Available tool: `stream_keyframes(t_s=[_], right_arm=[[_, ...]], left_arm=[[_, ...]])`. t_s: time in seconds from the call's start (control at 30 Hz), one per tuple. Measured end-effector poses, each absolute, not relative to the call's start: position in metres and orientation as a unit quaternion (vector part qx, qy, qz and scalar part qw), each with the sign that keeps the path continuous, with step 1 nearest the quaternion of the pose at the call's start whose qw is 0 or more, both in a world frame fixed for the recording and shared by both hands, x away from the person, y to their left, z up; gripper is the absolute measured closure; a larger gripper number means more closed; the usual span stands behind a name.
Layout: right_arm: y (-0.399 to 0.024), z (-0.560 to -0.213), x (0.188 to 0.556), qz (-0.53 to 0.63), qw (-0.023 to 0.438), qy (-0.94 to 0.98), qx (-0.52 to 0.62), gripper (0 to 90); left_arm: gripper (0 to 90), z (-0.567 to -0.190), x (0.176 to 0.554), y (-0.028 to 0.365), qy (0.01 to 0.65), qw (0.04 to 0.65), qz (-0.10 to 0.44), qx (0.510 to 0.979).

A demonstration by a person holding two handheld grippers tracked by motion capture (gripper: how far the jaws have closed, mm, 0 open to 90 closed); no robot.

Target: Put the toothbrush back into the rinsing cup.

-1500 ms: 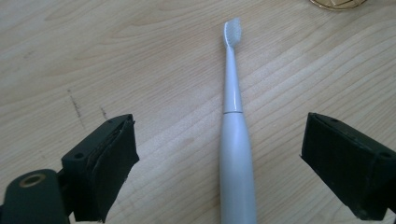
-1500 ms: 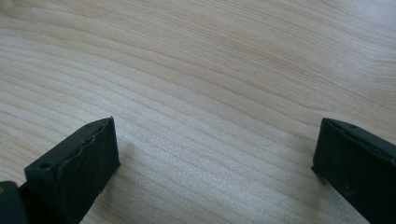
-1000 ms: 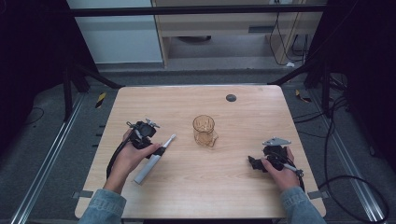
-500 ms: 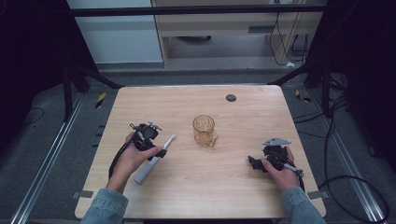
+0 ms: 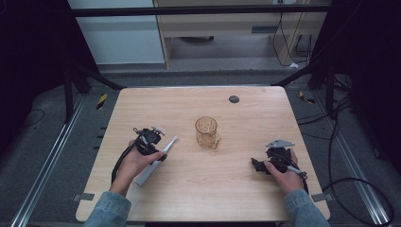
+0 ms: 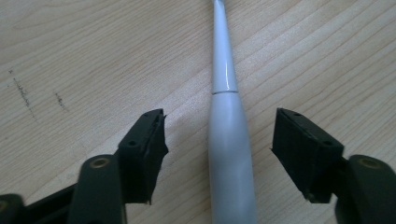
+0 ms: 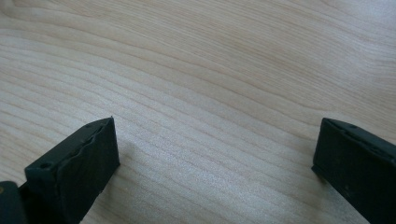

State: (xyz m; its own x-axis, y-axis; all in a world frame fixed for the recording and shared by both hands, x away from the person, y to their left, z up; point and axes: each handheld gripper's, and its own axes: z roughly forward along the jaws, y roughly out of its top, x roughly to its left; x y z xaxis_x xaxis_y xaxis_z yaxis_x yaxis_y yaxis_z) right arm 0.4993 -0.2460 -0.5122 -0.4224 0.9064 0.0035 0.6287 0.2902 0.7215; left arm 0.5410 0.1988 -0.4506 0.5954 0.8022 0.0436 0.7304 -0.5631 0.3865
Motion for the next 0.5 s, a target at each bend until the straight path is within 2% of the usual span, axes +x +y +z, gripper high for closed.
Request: stream_keyframes(t_s=[0.5], right_arm=[[-0.246, -0.513, 0.5, 0.331, 0.212, 0.776, 0.494, 0.4]], left_arm=[[49.3, -0.464, 0.546, 0.197, 0.427, 0.149, 0.083, 0.888]])
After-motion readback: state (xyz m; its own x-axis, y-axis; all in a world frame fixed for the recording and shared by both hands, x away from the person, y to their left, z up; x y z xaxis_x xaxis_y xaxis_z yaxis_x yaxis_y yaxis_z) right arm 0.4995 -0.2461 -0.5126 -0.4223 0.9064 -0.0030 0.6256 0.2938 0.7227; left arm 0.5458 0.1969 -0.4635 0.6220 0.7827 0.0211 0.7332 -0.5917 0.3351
